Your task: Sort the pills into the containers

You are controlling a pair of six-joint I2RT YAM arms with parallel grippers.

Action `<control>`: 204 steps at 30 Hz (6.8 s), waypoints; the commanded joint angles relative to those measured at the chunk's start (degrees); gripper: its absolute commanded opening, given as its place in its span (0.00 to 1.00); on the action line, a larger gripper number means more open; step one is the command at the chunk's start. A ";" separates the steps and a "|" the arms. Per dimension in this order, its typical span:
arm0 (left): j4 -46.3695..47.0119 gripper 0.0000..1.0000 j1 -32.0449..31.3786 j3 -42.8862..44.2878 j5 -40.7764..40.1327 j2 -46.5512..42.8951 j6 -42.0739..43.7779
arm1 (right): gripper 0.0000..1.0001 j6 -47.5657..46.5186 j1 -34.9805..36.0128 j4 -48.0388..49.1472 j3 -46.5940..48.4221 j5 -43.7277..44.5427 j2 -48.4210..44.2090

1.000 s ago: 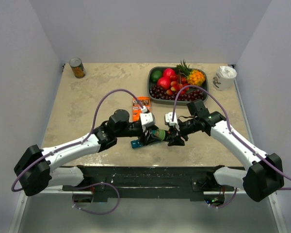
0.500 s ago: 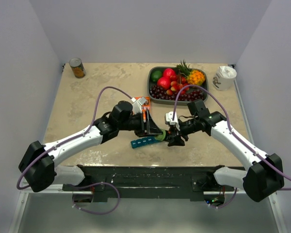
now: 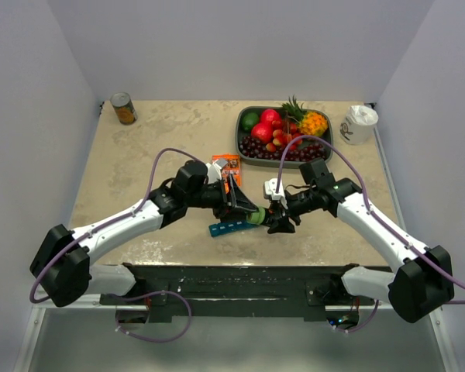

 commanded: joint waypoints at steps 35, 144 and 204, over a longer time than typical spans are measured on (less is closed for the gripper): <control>-21.82 0.06 28.83 -11.97 -35.89 -4.59 34.46 | 0.00 5.05 -4.02 3.95 1.03 -0.86 -2.37; -7.93 0.99 19.43 -15.14 -40.29 -35.96 71.11 | 0.00 -0.93 1.33 -11.16 9.11 19.01 4.82; -7.40 0.99 19.78 -15.40 -36.68 -39.04 71.99 | 0.00 17.19 13.20 -17.22 22.99 37.38 31.64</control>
